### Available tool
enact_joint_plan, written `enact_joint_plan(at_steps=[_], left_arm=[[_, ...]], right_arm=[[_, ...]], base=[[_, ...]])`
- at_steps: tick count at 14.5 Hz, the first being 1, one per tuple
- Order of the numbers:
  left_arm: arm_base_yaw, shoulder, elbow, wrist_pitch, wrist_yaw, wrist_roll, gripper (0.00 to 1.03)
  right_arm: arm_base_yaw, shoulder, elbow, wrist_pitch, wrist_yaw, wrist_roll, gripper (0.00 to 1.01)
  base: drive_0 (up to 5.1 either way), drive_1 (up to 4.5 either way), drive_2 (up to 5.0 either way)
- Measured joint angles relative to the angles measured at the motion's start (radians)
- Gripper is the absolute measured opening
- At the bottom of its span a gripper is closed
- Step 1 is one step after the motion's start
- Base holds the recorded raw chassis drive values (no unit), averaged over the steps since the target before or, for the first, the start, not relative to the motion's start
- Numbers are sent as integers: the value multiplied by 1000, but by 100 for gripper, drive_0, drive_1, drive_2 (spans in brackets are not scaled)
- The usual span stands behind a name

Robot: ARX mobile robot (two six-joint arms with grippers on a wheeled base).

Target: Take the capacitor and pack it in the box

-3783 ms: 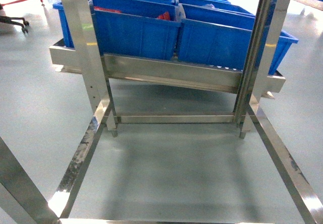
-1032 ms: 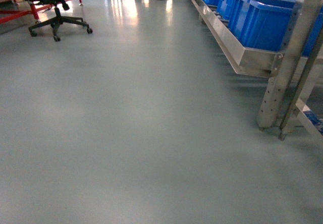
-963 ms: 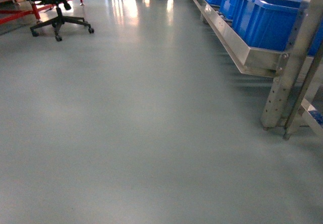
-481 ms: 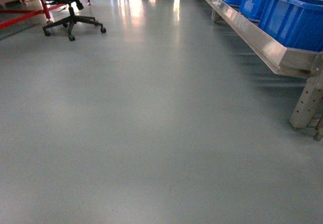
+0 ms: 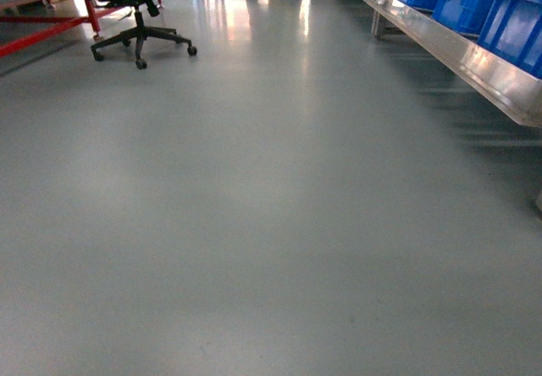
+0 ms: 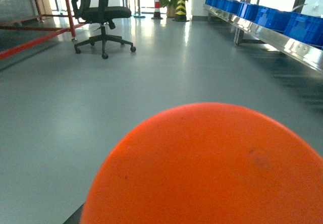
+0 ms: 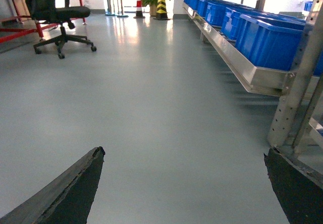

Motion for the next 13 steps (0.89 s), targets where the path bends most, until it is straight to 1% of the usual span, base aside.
enact_joint_plan(at_steps=[13], left_arm=[[2,0,0,-2,0,0,43]], right_arm=[[0,0,0,0,-1,0,98]], base=[[-500,245,245]])
